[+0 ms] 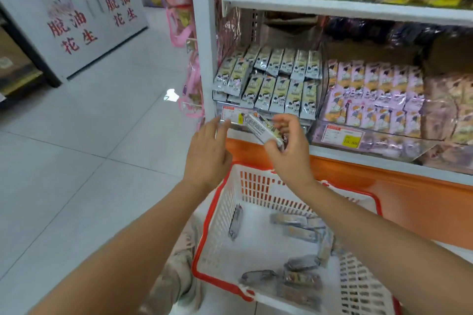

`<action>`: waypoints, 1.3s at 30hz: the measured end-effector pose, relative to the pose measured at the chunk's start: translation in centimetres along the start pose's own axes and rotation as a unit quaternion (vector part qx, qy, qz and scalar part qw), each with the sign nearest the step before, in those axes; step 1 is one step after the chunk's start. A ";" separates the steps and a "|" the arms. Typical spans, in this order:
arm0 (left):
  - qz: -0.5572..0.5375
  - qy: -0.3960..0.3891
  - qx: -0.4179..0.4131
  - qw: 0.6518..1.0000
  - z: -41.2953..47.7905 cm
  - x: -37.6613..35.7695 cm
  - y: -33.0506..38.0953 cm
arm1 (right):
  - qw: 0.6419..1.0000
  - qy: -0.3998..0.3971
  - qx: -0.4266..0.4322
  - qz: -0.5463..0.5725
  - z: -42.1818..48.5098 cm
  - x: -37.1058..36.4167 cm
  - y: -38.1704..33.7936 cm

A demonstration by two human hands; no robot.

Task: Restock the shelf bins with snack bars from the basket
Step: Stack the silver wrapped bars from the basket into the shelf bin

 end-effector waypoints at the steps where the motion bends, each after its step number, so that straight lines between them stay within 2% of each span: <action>1: 0.004 0.019 -0.009 1.000 1.4 1.0 0.3 | 1.000 0.005 0.012 0.001 1.4 0.2 -1.2; 4: 0.035 0.038 -0.034 0.998 5.1 2.8 0.9 | 0.999 0.022 0.033 -0.034 5.6 0.1 -3.5; 8: 0.076 -0.005 -0.043 0.996 8.0 2.3 1.1 | 0.989 0.045 0.037 -0.134 9.9 -1.1 -3.7; 12: 0.109 -0.023 -0.047 0.993 8.9 0.9 1.0 | 0.983 0.027 0.018 -0.182 11.9 -3.0 -2.6; 21: 0.097 -0.013 -0.040 0.994 9.1 -0.1 0.3 | 0.982 -0.023 0.032 -0.183 10.8 -4.9 -1.9; 27: 0.069 -0.017 -0.036 0.997 9.0 -0.3 0.1 | 0.977 -0.096 0.030 -0.186 10.3 -6.2 -1.8; 31: 0.057 0.006 -0.045 0.997 8.4 0.6 0.5 | 0.984 -0.076 0.042 -0.155 9.9 -5.2 -2.1; 35: 0.026 0.065 -0.037 0.997 5.6 1.3 1.5 | 0.989 -0.042 0.104 -0.097 7.6 -2.5 -3.0; 37: 0.018 0.059 -0.037 0.997 3.3 0.4 2.1 | 0.988 -0.045 0.126 -0.083 5.7 -1.4 -2.6; 39: 0.004 0.029 -0.042 0.999 0.8 -1.2 2.6 | 0.988 -0.059 0.111 -0.086 3.5 -0.7 -1.0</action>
Point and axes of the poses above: each hand's wrist, its own z-axis towards the middle knuckle, its own x-axis out of the back of the hand, y = z × x, the point moved 6 cm from there along z, towards the middle knuckle, and after that the axes turned 10 degrees about y, right-handed, at the moved point
